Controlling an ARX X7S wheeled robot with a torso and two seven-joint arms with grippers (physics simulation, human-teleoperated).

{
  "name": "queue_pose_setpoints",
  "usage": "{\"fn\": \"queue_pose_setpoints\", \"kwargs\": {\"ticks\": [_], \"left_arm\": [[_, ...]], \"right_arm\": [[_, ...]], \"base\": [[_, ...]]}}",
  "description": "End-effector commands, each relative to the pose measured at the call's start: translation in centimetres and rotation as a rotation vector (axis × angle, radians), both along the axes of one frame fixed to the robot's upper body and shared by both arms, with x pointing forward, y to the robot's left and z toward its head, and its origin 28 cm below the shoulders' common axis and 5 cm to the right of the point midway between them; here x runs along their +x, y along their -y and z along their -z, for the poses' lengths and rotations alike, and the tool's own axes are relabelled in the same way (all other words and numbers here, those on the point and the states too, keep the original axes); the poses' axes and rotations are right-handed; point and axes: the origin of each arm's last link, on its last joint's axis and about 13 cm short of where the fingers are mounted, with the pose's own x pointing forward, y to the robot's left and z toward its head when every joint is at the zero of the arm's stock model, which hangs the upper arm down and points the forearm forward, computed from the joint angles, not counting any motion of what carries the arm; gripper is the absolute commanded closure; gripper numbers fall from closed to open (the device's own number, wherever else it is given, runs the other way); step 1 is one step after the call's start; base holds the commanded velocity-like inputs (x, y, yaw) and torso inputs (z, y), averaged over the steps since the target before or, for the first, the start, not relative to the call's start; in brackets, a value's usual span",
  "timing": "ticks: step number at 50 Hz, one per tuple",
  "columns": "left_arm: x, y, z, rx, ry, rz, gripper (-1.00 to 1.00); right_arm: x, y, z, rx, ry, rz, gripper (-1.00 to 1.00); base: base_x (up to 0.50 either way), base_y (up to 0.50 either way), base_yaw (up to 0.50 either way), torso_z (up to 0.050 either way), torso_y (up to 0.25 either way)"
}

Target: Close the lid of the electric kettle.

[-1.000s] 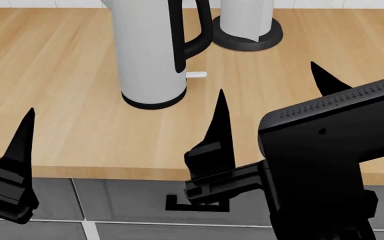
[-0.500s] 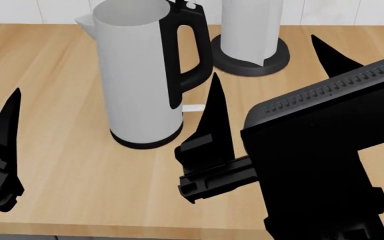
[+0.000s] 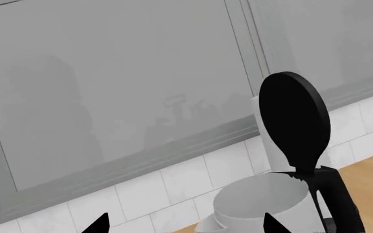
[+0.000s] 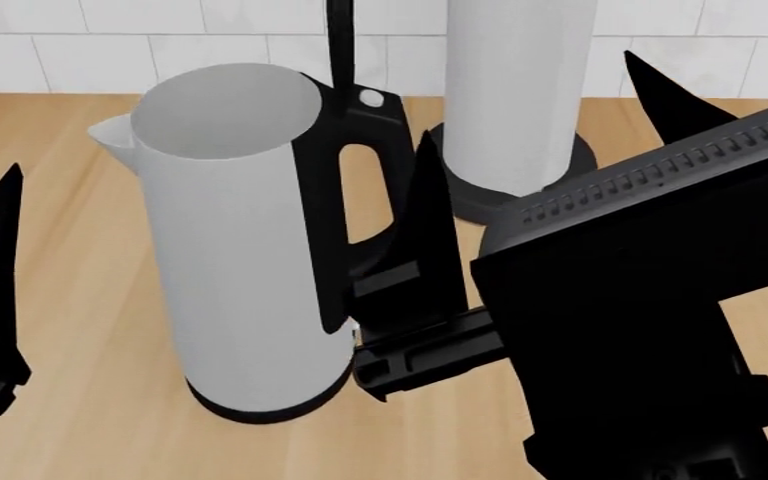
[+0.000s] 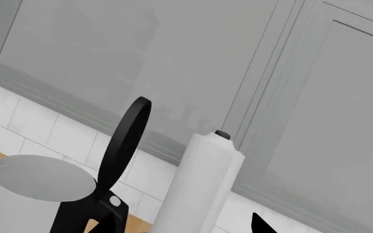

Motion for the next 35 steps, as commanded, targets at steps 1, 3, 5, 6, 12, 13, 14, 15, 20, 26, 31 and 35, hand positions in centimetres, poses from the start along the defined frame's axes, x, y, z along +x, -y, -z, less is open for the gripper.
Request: {"fn": "queue_pose_setpoints", "kwargs": {"ticks": [1, 3, 5, 6, 12, 13, 14, 15, 20, 26, 31, 35], "left_arm": [[-0.3, -0.2, -0.2, -0.005, 0.010, -0.007, -1.00], [-0.3, -0.2, -0.2, -0.005, 0.013, -0.008, -1.00], [-0.3, -0.2, -0.3, -0.007, 0.015, -0.009, -1.00], [-0.4, -0.2, -0.3, -0.012, 0.020, -0.012, -1.00], [-0.4, -0.2, -0.4, -0.009, 0.025, -0.016, -1.00], [-0.4, -0.2, -0.4, -0.010, 0.025, -0.017, -1.00], [-0.4, -0.2, -0.3, -0.010, 0.024, -0.018, -1.00], [-0.4, -0.3, -0.3, -0.009, 0.023, -0.020, -1.00], [-0.4, -0.4, -0.3, -0.009, 0.027, -0.030, -1.00], [-0.6, -0.5, -0.2, -0.015, 0.027, -0.033, -1.00], [-0.6, -0.5, -0.2, -0.020, 0.029, -0.039, -1.00], [-0.7, -0.6, -0.3, -0.022, 0.031, -0.041, -1.00]], "right_arm": [[0.0, -0.2, 0.0, -0.006, 0.005, -0.007, -1.00], [-0.1, -0.2, 0.2, -0.022, 0.011, -0.002, -1.00], [-0.1, -0.2, 0.2, -0.022, 0.010, 0.000, -1.00], [-0.3, -0.2, 0.2, -0.027, 0.021, -0.010, -1.00], [-0.3, -0.2, 0.1, -0.010, 0.022, -0.019, -1.00], [-0.3, -0.2, 0.1, -0.007, 0.023, -0.022, -1.00], [-0.4, -0.2, 0.0, -0.004, 0.023, -0.026, -1.00], [-0.4, -0.2, -0.2, 0.011, 0.020, -0.047, -1.00], [-0.4, 0.1, -1.8, 0.000, 0.020, -0.050, -1.00], [1.1, 1.1, -3.1, 0.036, -0.004, -0.021, -1.00], [2.3, 1.8, -3.3, 0.056, -0.041, -0.005, -1.00], [2.9, 2.4, -3.5, 0.072, -0.062, 0.015, -1.00]], "base": [[0.42, 0.00, 0.00, 0.000, 0.000], [0.42, 0.00, 0.00, 0.000, 0.000], [0.36, 0.00, 0.00, 0.000, 0.000], [0.29, 0.00, 0.00, 0.000, 0.000], [0.14, 0.00, 0.00, 0.000, 0.002], [0.00, 0.00, 0.00, 0.000, 0.000], [0.00, 0.00, 0.00, 0.000, 0.000], [0.00, 0.00, 0.00, 0.000, 0.000], [0.00, 0.00, 0.00, 0.000, 0.000], [0.00, 0.00, 0.00, 0.000, 0.000], [0.00, 0.00, 0.00, 0.000, 0.000], [0.00, 0.00, 0.00, 0.000, 0.000]]}}
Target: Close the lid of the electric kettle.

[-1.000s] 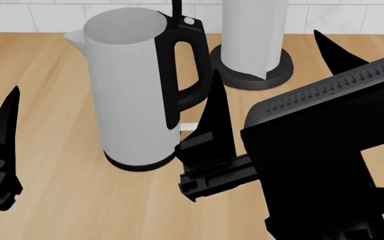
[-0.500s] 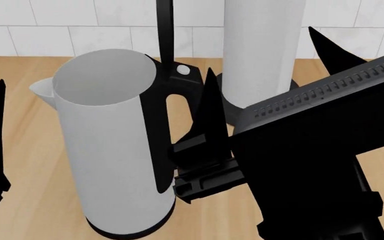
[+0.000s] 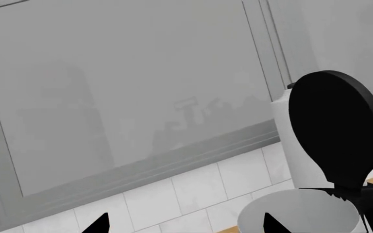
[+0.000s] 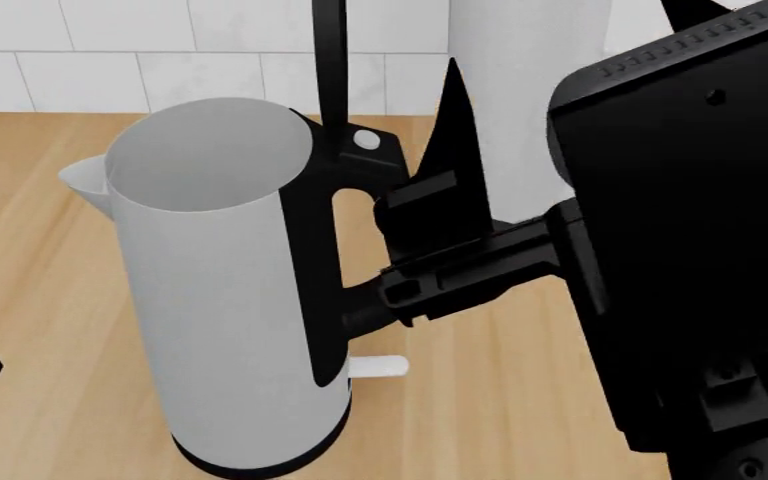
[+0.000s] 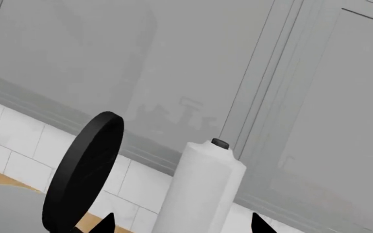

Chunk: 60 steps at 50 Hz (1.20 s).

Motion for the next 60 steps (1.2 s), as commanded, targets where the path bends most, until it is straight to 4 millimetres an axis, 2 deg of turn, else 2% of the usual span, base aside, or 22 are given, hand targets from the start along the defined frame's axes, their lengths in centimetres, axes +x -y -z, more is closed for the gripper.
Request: {"fn": "queue_pose_setpoints", "kwargs": {"ticks": [1, 8, 21, 31, 39, 45, 52, 60], "left_arm": [[-0.3, -0.1, -0.1, -0.005, 0.007, -0.010, -1.00], [-0.1, -0.1, -0.2, 0.006, 0.008, -0.034, -1.00], [-0.5, -0.5, -0.1, 0.001, 0.021, -0.058, -1.00], [-0.8, -0.4, -0.3, -0.001, 0.028, -0.059, -1.00], [-0.9, -0.4, -0.3, -0.003, 0.028, -0.064, -1.00], [-0.8, -0.6, -0.1, -0.017, 0.022, -0.068, -1.00], [-0.6, -0.7, 0.2, -0.025, 0.014, -0.071, -1.00], [-0.8, -0.9, 0.4, -0.037, 0.011, -0.077, -1.00]], "right_arm": [[1.8, 1.5, -1.1, 0.038, -0.050, 0.035, -1.00], [3.1, 1.8, -2.1, 0.026, -0.053, 0.043, -1.00], [6.9, 1.6, -3.9, -0.016, -0.088, 0.041, -1.00], [9.1, 1.5, -3.4, -0.005, -0.127, 0.052, -1.00], [9.8, 0.9, -2.7, -0.005, -0.158, 0.025, -1.00], [11.5, 0.4, -1.3, -0.012, -0.197, -0.006, -1.00], [12.3, -0.4, -1.3, -0.020, -0.201, -0.032, -1.00], [12.2, -1.4, -2.8, -0.038, -0.171, -0.059, -1.00]], "base": [[0.00, 0.00, 0.00, 0.000, 0.000], [0.00, 0.00, 0.00, 0.000, 0.000], [0.00, 0.00, 0.00, 0.000, 0.000], [0.00, 0.00, 0.00, 0.000, 0.000], [0.00, 0.00, 0.00, 0.000, 0.000], [0.00, 0.00, 0.00, 0.000, 0.000], [0.00, 0.00, 0.00, 0.000, 0.000], [0.00, 0.00, 0.00, 0.000, 0.000]]}}
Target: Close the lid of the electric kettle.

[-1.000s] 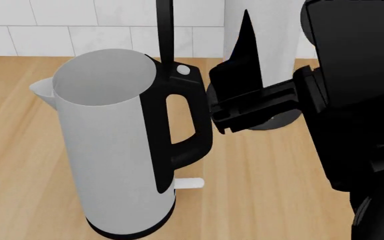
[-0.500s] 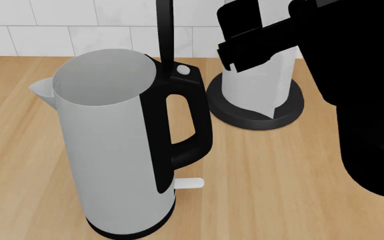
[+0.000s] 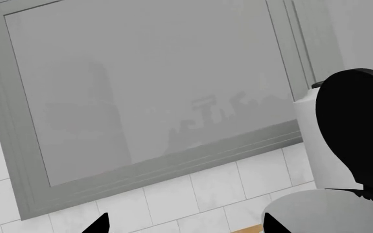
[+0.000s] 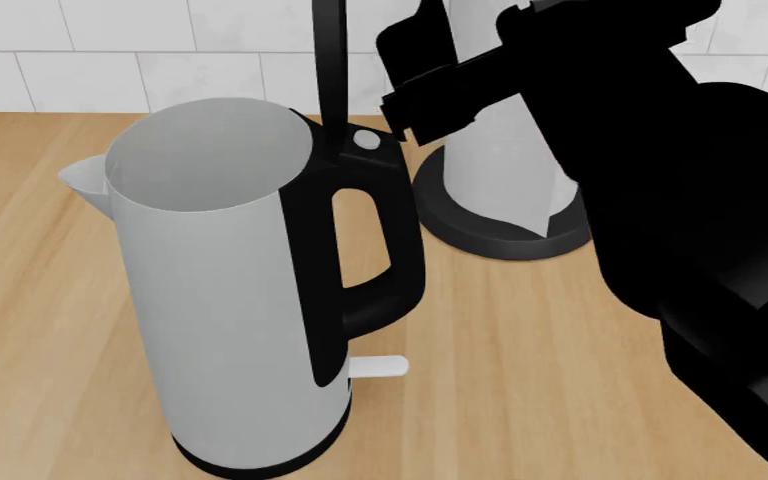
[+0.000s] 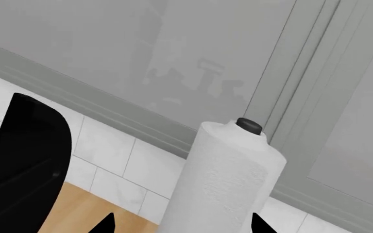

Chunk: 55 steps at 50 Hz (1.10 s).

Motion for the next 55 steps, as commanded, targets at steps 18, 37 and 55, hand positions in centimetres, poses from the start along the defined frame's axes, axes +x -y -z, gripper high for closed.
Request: {"fn": "queue_pose_setpoints", "kwargs": {"ticks": [18, 37, 55], "left_arm": [[-0.7, -0.7, 0.2, -0.021, 0.003, -0.027, -1.00], [-0.9, -1.0, 0.6, -0.031, 0.002, -0.034, -1.00], [-0.8, -0.9, 0.8, -0.033, 0.000, -0.031, -1.00]], "right_arm": [[1.3, -2.7, 0.0, -0.017, -0.021, -0.085, -1.00], [1.5, -3.5, -0.2, -0.023, -0.021, -0.101, -1.00], [-1.7, -2.1, -0.8, 0.013, 0.033, -0.091, -1.00]], "base": [[0.00, 0.00, 0.00, 0.000, 0.000], [0.00, 0.00, 0.00, 0.000, 0.000], [0.00, 0.00, 0.00, 0.000, 0.000]]}}
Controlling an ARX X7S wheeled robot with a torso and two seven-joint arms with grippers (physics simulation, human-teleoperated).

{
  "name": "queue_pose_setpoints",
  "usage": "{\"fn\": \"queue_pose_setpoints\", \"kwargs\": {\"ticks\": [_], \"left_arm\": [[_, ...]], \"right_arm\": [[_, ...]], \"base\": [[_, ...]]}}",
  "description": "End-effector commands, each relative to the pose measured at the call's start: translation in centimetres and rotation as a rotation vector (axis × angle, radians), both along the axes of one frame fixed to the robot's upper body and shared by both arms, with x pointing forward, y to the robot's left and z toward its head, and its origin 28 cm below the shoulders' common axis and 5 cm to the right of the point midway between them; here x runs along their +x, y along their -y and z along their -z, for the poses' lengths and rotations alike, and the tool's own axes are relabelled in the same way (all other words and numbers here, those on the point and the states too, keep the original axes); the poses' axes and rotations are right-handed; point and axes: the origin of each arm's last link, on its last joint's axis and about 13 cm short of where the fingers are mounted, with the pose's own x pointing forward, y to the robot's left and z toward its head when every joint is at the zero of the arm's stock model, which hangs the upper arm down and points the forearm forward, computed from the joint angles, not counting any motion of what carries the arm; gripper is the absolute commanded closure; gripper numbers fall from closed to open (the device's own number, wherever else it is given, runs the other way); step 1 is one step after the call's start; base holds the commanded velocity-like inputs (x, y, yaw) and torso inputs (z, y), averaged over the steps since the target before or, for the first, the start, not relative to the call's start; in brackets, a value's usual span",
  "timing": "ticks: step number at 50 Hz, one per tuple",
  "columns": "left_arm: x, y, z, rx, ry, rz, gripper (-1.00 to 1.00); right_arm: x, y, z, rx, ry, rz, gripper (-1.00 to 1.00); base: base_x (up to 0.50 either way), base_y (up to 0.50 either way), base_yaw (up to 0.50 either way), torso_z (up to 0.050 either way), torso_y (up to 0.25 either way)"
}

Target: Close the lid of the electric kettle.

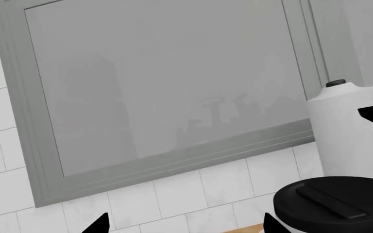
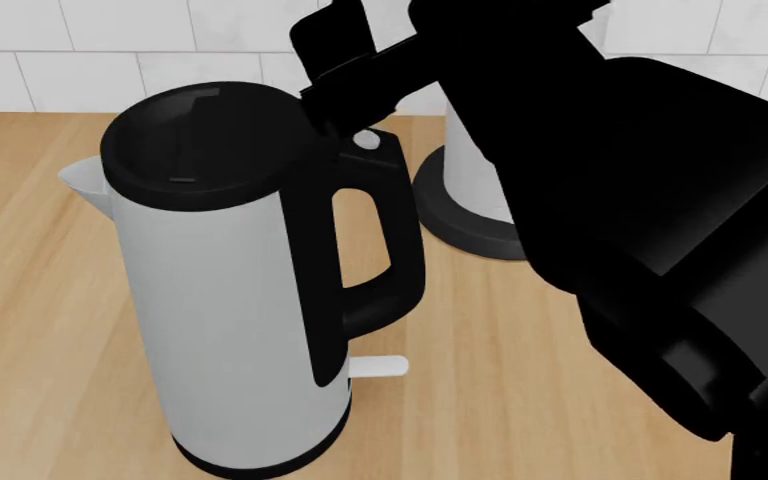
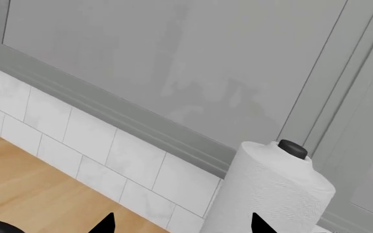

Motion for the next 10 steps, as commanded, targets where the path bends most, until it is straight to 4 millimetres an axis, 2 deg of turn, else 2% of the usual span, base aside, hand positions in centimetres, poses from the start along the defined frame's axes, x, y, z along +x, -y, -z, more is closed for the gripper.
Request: {"fn": "queue_pose_setpoints", "kwargs": {"ticks": [1, 7, 10], "left_arm": [[-0.1, 0.0, 0.2, -0.003, -0.002, 0.001, -1.00], [-0.1, 0.2, 0.1, 0.000, -0.001, 0.003, -1.00], [0.0, 0.2, 0.1, -0.001, -0.002, 0.005, -1.00]], "right_arm": [[-3.1, 0.7, -0.3, 0.017, 0.043, -0.003, -1.00], [-6.0, 0.6, -0.2, 0.020, 0.090, -0.033, -1.00], [-6.7, 0.5, 0.1, 0.025, 0.095, -0.035, -1.00]], "base": [[0.00, 0.00, 0.00, 0.000, 0.000], [0.00, 0.00, 0.00, 0.000, 0.000], [0.00, 0.00, 0.00, 0.000, 0.000]]}}
